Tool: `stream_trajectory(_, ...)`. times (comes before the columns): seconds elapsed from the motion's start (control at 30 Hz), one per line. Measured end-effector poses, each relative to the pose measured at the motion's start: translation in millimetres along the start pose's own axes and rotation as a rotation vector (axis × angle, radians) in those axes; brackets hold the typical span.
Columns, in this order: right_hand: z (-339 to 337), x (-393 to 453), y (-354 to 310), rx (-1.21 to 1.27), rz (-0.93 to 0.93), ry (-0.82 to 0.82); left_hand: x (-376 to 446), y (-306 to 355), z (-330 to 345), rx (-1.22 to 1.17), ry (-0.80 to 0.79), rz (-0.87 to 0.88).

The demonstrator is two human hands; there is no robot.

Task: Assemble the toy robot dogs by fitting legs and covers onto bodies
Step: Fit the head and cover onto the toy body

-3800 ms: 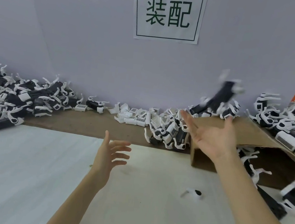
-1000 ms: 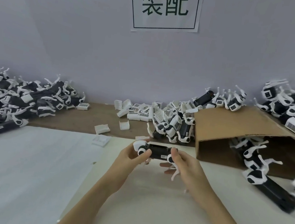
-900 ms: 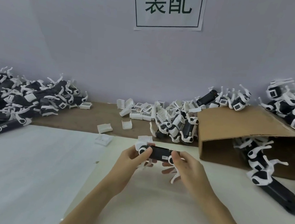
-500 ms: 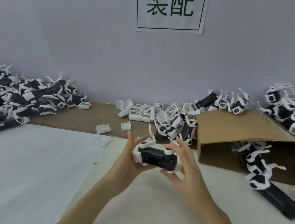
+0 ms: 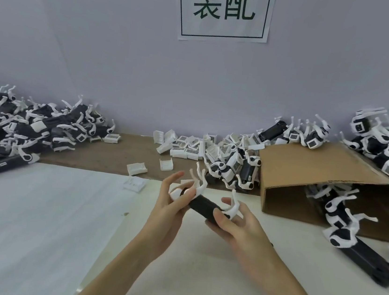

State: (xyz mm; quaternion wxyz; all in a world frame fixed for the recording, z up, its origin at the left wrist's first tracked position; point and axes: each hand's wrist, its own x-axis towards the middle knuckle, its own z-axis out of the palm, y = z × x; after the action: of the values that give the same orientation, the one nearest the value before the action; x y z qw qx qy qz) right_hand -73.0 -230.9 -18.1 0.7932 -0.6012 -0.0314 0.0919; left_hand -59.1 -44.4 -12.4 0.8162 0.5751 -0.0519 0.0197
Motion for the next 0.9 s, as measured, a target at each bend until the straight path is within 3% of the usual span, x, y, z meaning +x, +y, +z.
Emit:
stream_trajectory(0.1,4.2,-2.7,0.4,-0.045,-0.031,0.061,-3.2,0.8,9.0,0.036,0.032,-0.036)
stream_trajectory(0.17,3.5,-4.5,-2.3,-0.129,-0.017,0.005,-1.9,0.1,6.8,-0.015,0.023,-0.014)
stream_trajectory(0.2,0.7,-3.7,-3.5,-0.06,0.017,-0.067,-0.8,1.1,3.9,-0.058,0.01,-0.008)
stream_trajectory(0.3,-1.0,-5.2,-10.9,0.472,0.311,-0.252,2.6,4.3,-6.6,-0.17,-0.149,-0.018)
stream_trajectory(0.37,0.9,-8.0,-10.2,0.534,0.432,-0.307,0.8,5.7,-8.2,-0.217,-0.268,-0.05)
stream_trajectory(0.43,6.3,-9.5,-4.6,0.432,0.398,-0.305,-3.5,9.3,-4.1,-0.164,-0.3,-0.086)
stream_trajectory(0.6,7.7,-4.4,4.7,0.26,0.201,-0.081,-3.5,7.2,1.6,0.139,-0.223,0.073)
stream_trajectory(0.73,-0.6,-1.3,-4.5,0.448,0.212,-0.007,-4.5,6.7,-3.9,0.118,-0.221,0.024)
stream_trajectory(0.9,-6.1,-1.8,-7.7,0.341,0.088,-0.043,0.3,13.3,6.0,0.058,-0.132,-0.084)
